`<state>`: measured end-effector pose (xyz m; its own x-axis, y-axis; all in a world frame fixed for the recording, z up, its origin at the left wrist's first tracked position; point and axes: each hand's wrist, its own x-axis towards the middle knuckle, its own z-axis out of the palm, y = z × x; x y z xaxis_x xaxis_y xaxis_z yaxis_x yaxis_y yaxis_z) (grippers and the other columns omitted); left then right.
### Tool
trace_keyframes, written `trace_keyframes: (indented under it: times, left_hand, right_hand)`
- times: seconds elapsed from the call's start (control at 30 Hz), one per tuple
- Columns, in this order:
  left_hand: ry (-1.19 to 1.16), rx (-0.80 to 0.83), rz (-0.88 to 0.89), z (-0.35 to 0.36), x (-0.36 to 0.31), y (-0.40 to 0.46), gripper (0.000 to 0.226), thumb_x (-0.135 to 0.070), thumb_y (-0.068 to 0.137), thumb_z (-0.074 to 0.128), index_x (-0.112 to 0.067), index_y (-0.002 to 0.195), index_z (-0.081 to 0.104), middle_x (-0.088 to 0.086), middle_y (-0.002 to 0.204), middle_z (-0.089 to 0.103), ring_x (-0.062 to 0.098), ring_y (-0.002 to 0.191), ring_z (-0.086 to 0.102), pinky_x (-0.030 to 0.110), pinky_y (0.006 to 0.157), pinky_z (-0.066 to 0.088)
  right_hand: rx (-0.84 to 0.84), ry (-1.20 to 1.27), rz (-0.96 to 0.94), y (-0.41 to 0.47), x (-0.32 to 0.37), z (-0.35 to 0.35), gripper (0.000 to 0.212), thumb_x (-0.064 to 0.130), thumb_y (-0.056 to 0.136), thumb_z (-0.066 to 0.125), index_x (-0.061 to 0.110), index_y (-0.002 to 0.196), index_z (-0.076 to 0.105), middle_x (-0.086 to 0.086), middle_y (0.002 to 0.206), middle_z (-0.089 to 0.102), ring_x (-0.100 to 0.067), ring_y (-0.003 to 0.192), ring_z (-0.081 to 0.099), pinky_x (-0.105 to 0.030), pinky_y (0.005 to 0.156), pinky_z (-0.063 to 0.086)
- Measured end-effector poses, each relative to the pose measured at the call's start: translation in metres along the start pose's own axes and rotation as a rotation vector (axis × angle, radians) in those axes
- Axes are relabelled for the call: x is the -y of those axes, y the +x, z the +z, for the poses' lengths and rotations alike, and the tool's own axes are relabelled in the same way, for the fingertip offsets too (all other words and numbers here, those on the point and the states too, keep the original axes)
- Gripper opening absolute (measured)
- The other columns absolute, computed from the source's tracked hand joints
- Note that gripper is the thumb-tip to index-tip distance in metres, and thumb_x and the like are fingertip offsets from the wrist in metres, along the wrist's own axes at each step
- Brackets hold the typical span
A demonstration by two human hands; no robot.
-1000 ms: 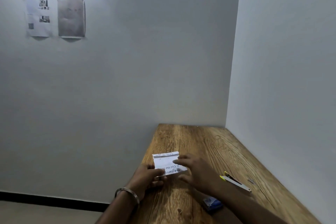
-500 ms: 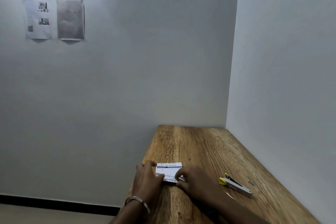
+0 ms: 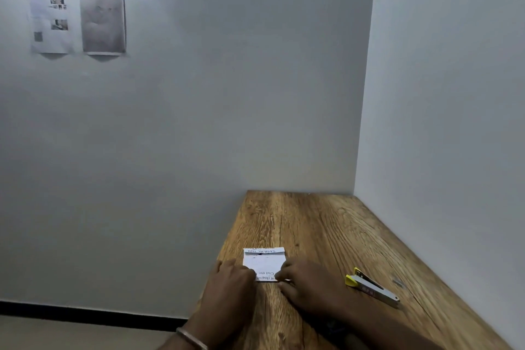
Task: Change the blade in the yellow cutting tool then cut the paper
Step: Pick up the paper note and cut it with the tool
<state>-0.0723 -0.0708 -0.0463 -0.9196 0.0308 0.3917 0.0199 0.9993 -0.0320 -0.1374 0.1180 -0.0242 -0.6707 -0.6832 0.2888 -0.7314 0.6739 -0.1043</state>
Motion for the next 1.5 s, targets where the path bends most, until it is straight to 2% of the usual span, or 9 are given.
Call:
trace_keyframes:
  times: [0.27,0.43,0.6,0.7,0.77,0.83,0.9,1.3,1.5]
  left_hand:
    - [-0.163,0.198,-0.086,0.010,0.010,0.043,0.038,-0.042,0.101,0.025,-0.024,0.111,0.057,-0.005,0.122,0.063,0.019,0.118,0.052,0.054,0.116,0.023]
    - [-0.212,0.221,-0.139,0.030,0.023,0.091,0.040,-0.042,0.101,0.023,-0.018,0.110,0.055,0.003,0.120,0.063,0.023,0.119,0.051,0.063,0.116,0.016]
    - [-0.250,0.231,-0.194,0.057,0.041,0.144,0.043,-0.043,0.100,0.023,-0.016,0.114,0.054,0.006,0.126,0.063,0.028,0.129,0.046,0.069,0.115,0.010]
    - [-0.269,0.234,-0.229,0.074,0.050,0.178,0.044,-0.042,0.099,0.024,-0.014,0.120,0.051,0.007,0.135,0.058,0.033,0.138,0.038,0.070,0.114,0.006]
    - [-0.278,0.248,-0.251,0.082,0.057,0.200,0.049,-0.043,0.098,0.025,-0.013,0.127,0.050,0.007,0.143,0.053,0.035,0.144,0.030,0.069,0.114,0.003]
    - [-0.267,0.264,-0.266,0.090,0.063,0.223,0.053,-0.045,0.097,0.026,-0.013,0.134,0.047,0.009,0.148,0.048,0.036,0.147,0.024,0.069,0.115,0.000]
    - [-0.257,0.266,-0.277,0.099,0.071,0.244,0.056,-0.048,0.095,0.028,-0.014,0.137,0.045,0.010,0.151,0.045,0.036,0.149,0.022,0.068,0.115,0.000]
    - [-0.260,0.275,-0.263,0.138,0.094,0.307,0.058,-0.050,0.094,0.028,-0.017,0.140,0.042,0.005,0.158,0.034,0.030,0.151,0.013,0.069,0.113,-0.002]
    - [-0.208,0.198,-0.239,0.138,0.090,0.296,0.069,-0.049,0.098,0.024,-0.019,0.157,0.006,0.006,0.167,0.001,0.028,0.153,0.002,0.061,0.119,-0.003]
  right_hand:
    - [0.089,-0.082,0.039,0.042,-0.016,0.001,0.032,0.037,0.099,0.042,0.019,0.109,0.066,-0.005,0.115,0.068,-0.026,0.104,0.062,-0.042,0.087,0.050]
    - [0.129,-0.104,0.106,0.088,-0.031,0.013,0.033,0.038,0.101,0.040,0.017,0.112,0.063,-0.007,0.111,0.069,-0.024,0.098,0.063,-0.038,0.081,0.048]
    - [0.153,-0.130,0.171,0.135,-0.053,0.028,0.041,0.042,0.102,0.035,0.016,0.126,0.057,-0.010,0.123,0.065,-0.025,0.108,0.058,-0.041,0.089,0.048]
    - [0.234,-0.116,0.210,0.167,-0.068,0.039,0.051,0.044,0.103,0.029,0.015,0.142,0.044,-0.012,0.145,0.051,-0.031,0.128,0.049,-0.045,0.102,0.041]
    - [0.296,-0.093,0.240,0.187,-0.077,0.045,0.061,0.048,0.102,0.024,0.017,0.155,0.025,-0.009,0.162,0.029,-0.035,0.146,0.030,-0.049,0.117,0.029]
    - [0.327,-0.085,0.265,0.207,-0.088,0.051,0.068,0.054,0.101,0.020,0.019,0.159,0.012,-0.005,0.167,0.013,-0.034,0.153,0.012,-0.051,0.122,0.017]
    - [0.332,-0.068,0.279,0.224,-0.099,0.056,0.071,0.058,0.100,0.017,0.021,0.159,0.007,-0.002,0.168,0.006,-0.032,0.154,0.006,-0.053,0.123,0.012]
    - [0.282,-0.039,0.315,0.270,-0.134,0.080,0.084,0.070,0.089,0.012,0.025,0.159,0.001,0.005,0.168,-0.001,-0.025,0.154,-0.004,-0.061,0.119,0.000]
    - [0.281,-0.017,0.324,0.259,-0.123,0.076,0.080,0.067,0.096,0.017,0.024,0.157,-0.012,0.002,0.166,-0.019,-0.029,0.154,0.003,-0.060,0.120,0.007]
